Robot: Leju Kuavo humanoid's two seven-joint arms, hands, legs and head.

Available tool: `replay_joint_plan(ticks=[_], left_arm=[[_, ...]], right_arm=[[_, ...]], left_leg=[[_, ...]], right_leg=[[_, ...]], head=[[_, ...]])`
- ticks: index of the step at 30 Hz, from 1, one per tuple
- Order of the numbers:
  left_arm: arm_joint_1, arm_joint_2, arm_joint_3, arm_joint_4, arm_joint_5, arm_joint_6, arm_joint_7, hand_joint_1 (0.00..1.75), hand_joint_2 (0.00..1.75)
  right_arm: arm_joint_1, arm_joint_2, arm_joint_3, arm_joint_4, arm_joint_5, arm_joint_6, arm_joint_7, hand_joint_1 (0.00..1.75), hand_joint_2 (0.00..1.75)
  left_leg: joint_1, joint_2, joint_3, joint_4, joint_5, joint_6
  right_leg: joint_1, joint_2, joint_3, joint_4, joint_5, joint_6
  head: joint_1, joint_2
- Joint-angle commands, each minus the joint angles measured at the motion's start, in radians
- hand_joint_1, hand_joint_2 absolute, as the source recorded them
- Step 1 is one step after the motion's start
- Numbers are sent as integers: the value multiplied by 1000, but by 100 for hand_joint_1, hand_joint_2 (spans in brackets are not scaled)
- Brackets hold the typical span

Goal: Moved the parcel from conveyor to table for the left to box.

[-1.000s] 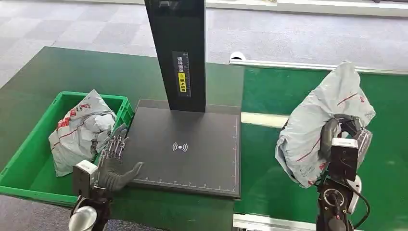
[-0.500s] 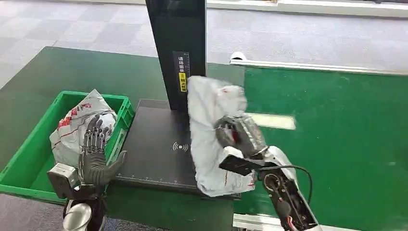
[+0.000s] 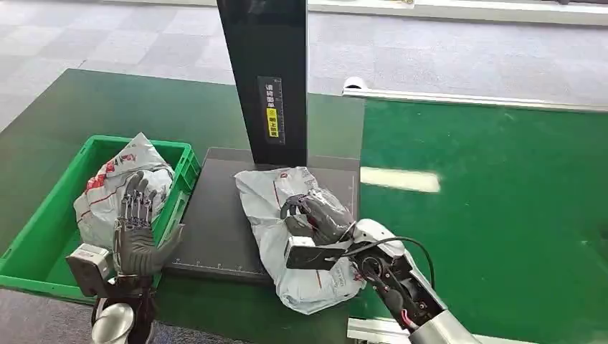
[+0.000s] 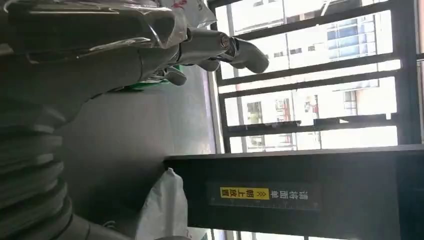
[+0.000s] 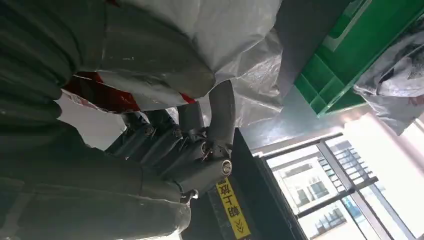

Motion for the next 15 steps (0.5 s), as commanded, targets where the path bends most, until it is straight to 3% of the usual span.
replay_joint_plan(ticks=[1,3,6,7,10,15], left_arm=[[-6,15,11,31,1,1,0,0,175],[-15,17,17,36,3,7,3,0,175],[-6,16,26,34,1,12,9,0,175],[17,9,32,12,-16,7,31,0,175],[62,-3,19,-35,-36,-15,38,0,175],[36,-10,14,-5,-42,-18,39,0,175]], right_arm=[[-66,-5,79,111,-12,87,8,175,175],[-97,33,154,209,-28,180,7,175,175],[-85,72,206,299,-52,195,4,175,175],[11,83,-30,286,-195,-87,137,0,175],[100,-21,-134,136,-308,-39,33,0,175],[122,-28,-197,57,-373,27,31,0,175]], left_leg=[[0,2,1,-1,0,0],[0,3,1,-2,1,1],[0,4,2,-1,0,0],[0,5,2,-2,0,0],[0,-3,3,-3,1,1],[-1,-2,-2,0,0,1]], right_leg=[[0,1,0,-1,1,0],[0,1,0,-3,2,0],[0,4,1,-1,1,0],[0,4,1,-2,1,0],[1,-4,4,-4,0,0],[0,-4,0,-1,0,1]], head=[[0,0],[0,0],[0,0],[0,0],[0,0],[1,0]])
